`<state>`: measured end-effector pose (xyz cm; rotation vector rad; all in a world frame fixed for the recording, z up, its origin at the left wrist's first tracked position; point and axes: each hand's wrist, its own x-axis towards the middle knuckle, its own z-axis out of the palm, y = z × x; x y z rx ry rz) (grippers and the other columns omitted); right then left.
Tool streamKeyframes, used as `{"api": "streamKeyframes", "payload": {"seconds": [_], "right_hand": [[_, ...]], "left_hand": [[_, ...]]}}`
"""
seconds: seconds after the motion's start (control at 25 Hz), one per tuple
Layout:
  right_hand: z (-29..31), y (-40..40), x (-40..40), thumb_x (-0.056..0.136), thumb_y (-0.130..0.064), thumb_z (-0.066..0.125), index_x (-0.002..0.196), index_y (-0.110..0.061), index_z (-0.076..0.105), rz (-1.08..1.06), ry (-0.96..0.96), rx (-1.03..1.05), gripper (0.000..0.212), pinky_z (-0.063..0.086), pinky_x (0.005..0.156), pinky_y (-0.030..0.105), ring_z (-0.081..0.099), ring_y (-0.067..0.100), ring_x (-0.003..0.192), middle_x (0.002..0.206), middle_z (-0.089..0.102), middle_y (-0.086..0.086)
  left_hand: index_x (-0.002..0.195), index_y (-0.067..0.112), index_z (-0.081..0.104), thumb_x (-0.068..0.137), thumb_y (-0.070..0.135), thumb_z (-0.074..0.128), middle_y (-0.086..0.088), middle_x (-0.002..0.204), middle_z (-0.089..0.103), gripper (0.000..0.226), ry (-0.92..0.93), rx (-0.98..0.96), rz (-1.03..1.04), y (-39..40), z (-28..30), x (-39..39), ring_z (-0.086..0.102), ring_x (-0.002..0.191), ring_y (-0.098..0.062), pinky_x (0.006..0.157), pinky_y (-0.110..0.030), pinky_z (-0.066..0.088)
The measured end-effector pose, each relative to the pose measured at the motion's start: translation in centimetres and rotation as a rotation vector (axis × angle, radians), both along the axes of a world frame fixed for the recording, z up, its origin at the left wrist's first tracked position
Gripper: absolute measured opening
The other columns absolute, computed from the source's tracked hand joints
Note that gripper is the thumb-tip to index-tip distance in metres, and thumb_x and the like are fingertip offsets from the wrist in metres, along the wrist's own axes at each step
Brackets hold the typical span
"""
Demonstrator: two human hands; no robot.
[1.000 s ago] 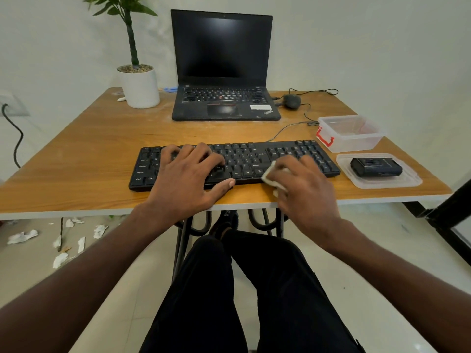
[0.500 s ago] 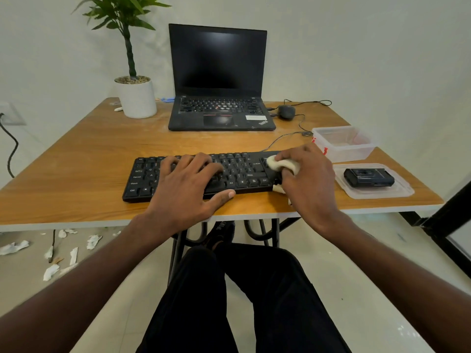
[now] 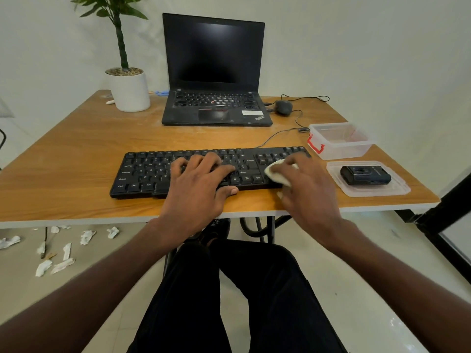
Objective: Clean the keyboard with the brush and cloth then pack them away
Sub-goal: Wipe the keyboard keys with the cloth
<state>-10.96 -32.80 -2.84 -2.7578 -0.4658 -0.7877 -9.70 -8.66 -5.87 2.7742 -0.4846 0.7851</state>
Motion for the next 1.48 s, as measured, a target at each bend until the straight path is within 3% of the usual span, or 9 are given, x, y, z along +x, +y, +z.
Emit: {"api": "streamKeyframes", "payload": {"seconds": [0.12,0.32,0.44,0.56,0.64,0.8,1.04,1.2,1.48], "right_hand": [[-0.5,-0.5,-0.2,0.078,-0.004,0.079,0.117,-0.014,0.075,0.190,-0.007,-0.075,0.040,0.047,0.074,0.030,0.055,0.025,0.103,0.118,0.062,0.005],[-0.8,-0.2,0.4,0.078,-0.003,0.079,0.120,-0.016,0.074,0.024,-0.045,-0.036,0.044,0.043,0.072,0.029,0.052,0.026,0.108,0.122,0.060,0.004],[-0.8,-1.3,0.5,0.078,-0.006,0.079,0.113,-0.013,0.077,0.127,-0.074,-0.063,0.036,0.038,0.072,0.026,0.053,0.022,0.100,0.114,0.063,0.003],[-0.8,-2.5,0.8,0.081,-0.006,0.078,0.113,-0.012,0.076,-0.012,-0.091,0.018,0.033,0.037,0.074,0.026,0.053,0.023,0.105,0.116,0.063,0.004],[-1.2,-2.1,0.9,0.080,-0.003,0.078,0.117,-0.011,0.076,0.048,-0.078,-0.004,0.039,0.042,0.077,0.027,0.054,0.025,0.106,0.119,0.062,0.006],[-1.2,-2.3,1.1,0.079,-0.001,0.073,0.103,-0.008,0.078,0.189,-0.132,0.047,0.026,0.052,0.076,0.037,0.058,0.026,0.098,0.109,0.065,0.006],[-1.2,-1.2,0.4,0.080,-0.005,0.071,0.095,-0.009,0.077,0.262,-0.123,0.047,0.017,0.049,0.072,0.037,0.054,0.023,0.092,0.105,0.064,0.006],[-0.8,-1.0,0.4,0.080,-0.002,0.075,0.105,-0.009,0.077,0.144,-0.130,0.064,0.026,0.049,0.081,0.033,0.056,0.030,0.105,0.116,0.063,0.009],[-0.5,-0.8,0.1,0.076,0.000,0.079,0.099,-0.008,0.077,0.090,-0.111,-0.023,0.025,0.050,0.075,0.035,0.056,0.033,0.105,0.113,0.062,0.010]], "left_hand": [[0.138,0.033,0.063,0.096,0.057,0.056,0.006,0.125,0.052,0.049,0.027,0.008,0.024,0.0,0.1,-0.1,0.048,0.122,-0.020,0.107,-0.045,0.021],[0.137,0.033,0.063,0.096,0.052,0.066,0.006,0.123,0.051,0.045,0.037,-0.025,0.007,0.1,0.3,-0.2,0.048,0.120,-0.020,0.108,-0.046,0.023],[0.134,0.033,0.062,0.094,0.057,0.057,0.007,0.120,0.051,0.047,0.023,-0.023,0.007,0.0,0.2,-0.5,0.049,0.118,-0.019,0.108,-0.047,0.024],[0.131,0.033,0.062,0.089,0.060,0.048,0.008,0.118,0.050,0.053,0.029,-0.038,0.007,-0.1,0.5,-0.7,0.049,0.116,-0.018,0.109,-0.048,0.026],[0.129,0.033,0.062,0.090,0.064,0.048,0.008,0.116,0.050,0.052,0.018,-0.039,0.017,-0.1,0.6,-0.7,0.049,0.114,-0.017,0.109,-0.048,0.027],[0.125,0.032,0.060,0.092,0.068,0.047,0.006,0.114,0.050,0.050,0.001,-0.003,0.037,-0.1,0.2,-0.8,0.049,0.112,-0.019,0.108,-0.048,0.028],[0.124,0.034,0.057,0.095,0.076,0.045,0.005,0.115,0.048,0.053,0.012,0.017,0.050,-0.2,0.2,-0.7,0.049,0.113,-0.020,0.109,-0.050,0.031],[0.124,0.033,0.058,0.095,0.076,0.044,0.004,0.116,0.048,0.054,0.008,0.022,0.036,-0.2,0.1,-0.6,0.048,0.114,-0.021,0.109,-0.050,0.031],[0.122,0.031,0.058,0.096,0.074,0.043,0.002,0.114,0.049,0.053,-0.028,0.057,0.058,-0.3,0.0,-0.8,0.049,0.110,-0.023,0.106,-0.051,0.033]]}}
